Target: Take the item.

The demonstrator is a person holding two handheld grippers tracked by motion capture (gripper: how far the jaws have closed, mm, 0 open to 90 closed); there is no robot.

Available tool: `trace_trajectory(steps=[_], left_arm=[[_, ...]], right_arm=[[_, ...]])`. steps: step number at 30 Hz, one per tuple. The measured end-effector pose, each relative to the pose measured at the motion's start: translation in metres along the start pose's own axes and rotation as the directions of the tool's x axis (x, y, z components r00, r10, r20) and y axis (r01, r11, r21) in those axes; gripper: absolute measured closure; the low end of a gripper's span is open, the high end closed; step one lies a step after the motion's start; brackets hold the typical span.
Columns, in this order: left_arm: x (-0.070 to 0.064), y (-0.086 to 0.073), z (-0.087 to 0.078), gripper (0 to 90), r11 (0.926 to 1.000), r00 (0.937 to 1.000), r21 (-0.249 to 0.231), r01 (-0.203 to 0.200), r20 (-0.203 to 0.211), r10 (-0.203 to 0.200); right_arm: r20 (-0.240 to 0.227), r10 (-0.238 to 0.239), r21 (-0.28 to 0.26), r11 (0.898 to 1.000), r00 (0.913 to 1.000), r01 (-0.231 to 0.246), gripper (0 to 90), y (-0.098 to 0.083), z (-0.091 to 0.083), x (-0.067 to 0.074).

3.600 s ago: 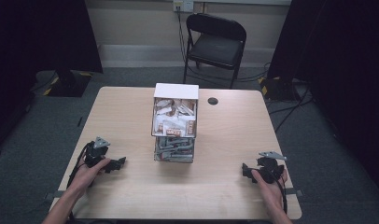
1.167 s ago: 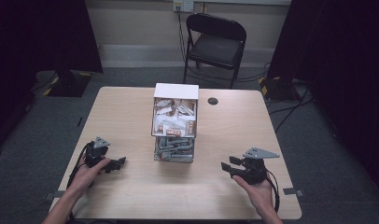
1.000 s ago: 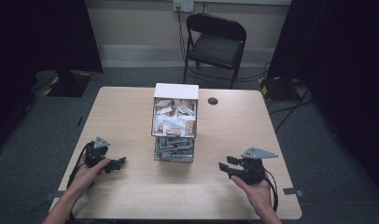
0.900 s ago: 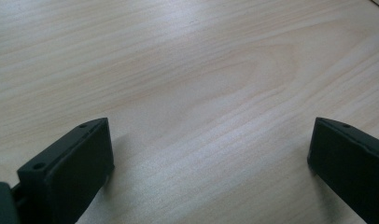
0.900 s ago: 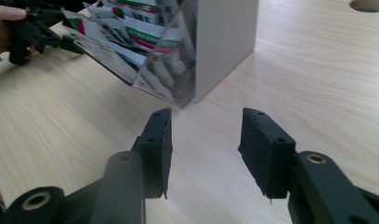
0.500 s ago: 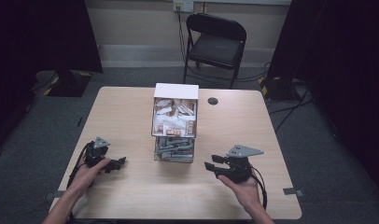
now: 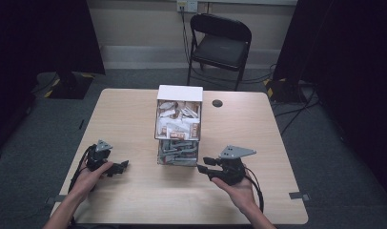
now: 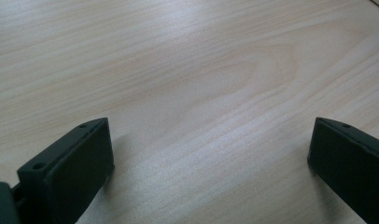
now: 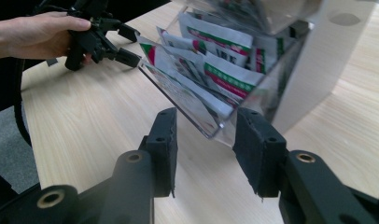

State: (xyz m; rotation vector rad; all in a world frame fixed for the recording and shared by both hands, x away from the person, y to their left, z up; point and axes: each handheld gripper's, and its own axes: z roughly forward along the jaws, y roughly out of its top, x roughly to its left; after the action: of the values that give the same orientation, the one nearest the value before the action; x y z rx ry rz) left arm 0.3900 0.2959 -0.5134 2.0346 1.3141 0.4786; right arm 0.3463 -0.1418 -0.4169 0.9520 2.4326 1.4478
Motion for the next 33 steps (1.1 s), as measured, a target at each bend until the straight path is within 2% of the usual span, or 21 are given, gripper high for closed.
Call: trace_trajectory(steps=[8, 17, 33], left_arm=[[0.0, 0.0, 0.0, 0.0, 1.0, 1.0, -0.001, 0.0, 0.0, 0.0], [0.0, 0.0, 0.0, 0.0, 1.0, 1.0, 0.0, -0.001, 0.0, 0.001], [0.0, 0.0, 0.0, 0.0, 1.0, 1.0, 0.001, 0.0, 0.0, 0.0]], right_arm=[[-0.035, -0.017, -0.013, 1.0, 0.9993, 0.016, 59.2, 0.01, 0.014, 0.005], [-0.062, -0.013, -0.013, 1.0, 0.998, 0.012, 58.0, 0.014, 0.03, 0.007], [-0.084, -0.019, 0.001, 1.0, 0.9963, 0.019, 60.8, 0.015, 0.053, 0.005]])
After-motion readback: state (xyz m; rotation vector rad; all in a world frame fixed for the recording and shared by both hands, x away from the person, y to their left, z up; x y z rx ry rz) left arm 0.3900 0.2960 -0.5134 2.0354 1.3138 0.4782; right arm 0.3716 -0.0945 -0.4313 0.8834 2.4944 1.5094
